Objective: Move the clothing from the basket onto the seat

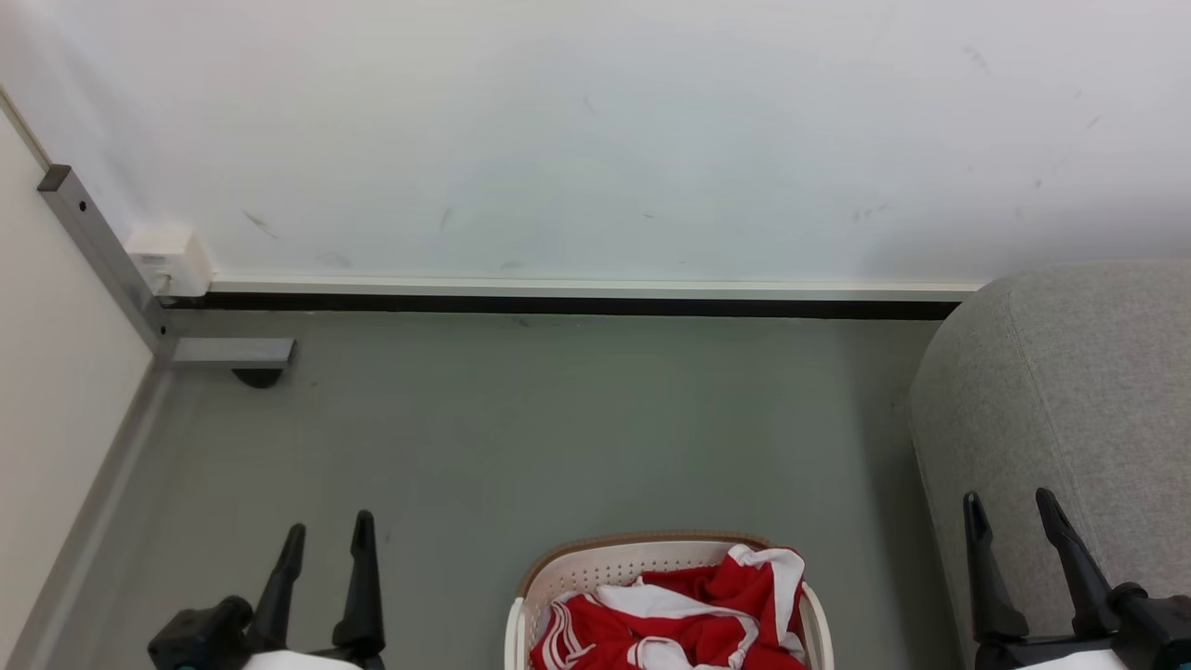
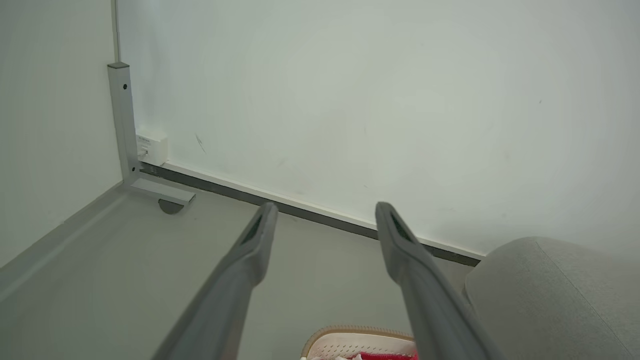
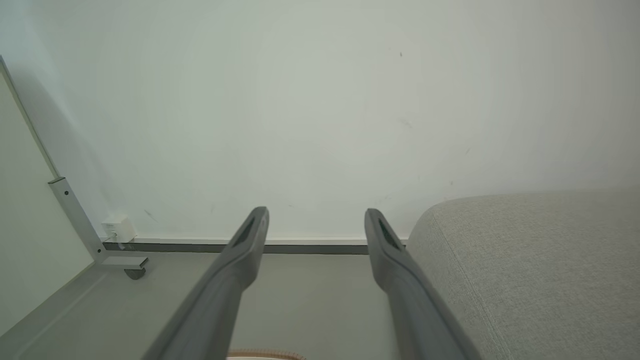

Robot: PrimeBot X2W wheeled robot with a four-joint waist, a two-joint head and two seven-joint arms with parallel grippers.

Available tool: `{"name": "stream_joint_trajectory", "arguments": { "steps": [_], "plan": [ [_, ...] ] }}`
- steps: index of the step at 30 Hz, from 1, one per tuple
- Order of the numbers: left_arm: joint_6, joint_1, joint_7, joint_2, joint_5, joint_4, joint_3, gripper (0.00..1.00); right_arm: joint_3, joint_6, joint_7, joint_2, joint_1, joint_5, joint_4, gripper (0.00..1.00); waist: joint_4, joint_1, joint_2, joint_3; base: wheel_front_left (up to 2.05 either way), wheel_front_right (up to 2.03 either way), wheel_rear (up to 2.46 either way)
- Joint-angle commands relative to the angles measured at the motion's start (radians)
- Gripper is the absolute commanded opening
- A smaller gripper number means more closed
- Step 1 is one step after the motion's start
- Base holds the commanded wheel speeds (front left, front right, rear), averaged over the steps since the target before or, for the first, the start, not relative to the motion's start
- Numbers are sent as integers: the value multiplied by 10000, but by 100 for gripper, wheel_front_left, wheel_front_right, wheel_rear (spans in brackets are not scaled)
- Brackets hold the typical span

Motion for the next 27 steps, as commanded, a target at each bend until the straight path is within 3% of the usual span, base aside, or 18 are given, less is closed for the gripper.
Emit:
{"name": "stream_joint_trajectory", "arguments": {
  "steps": [1,19,27],
  "plan": [
    [38,71,-81,86,262,-40,34,100,-27,-16,-96,-60,56,-244,5,100,1,0,-1,2,0,0,0],
    [70,206,-420,96,1627,51,255,100,-381,-19,-442,-29,237,-1400,287,100,-37,0,-1,90,0,0,0],
    [65,289,-559,101,2098,140,270,100,-585,-20,-575,23,212,-1367,337,100,-62,0,-1,125,0,0,0]
  ]
}}
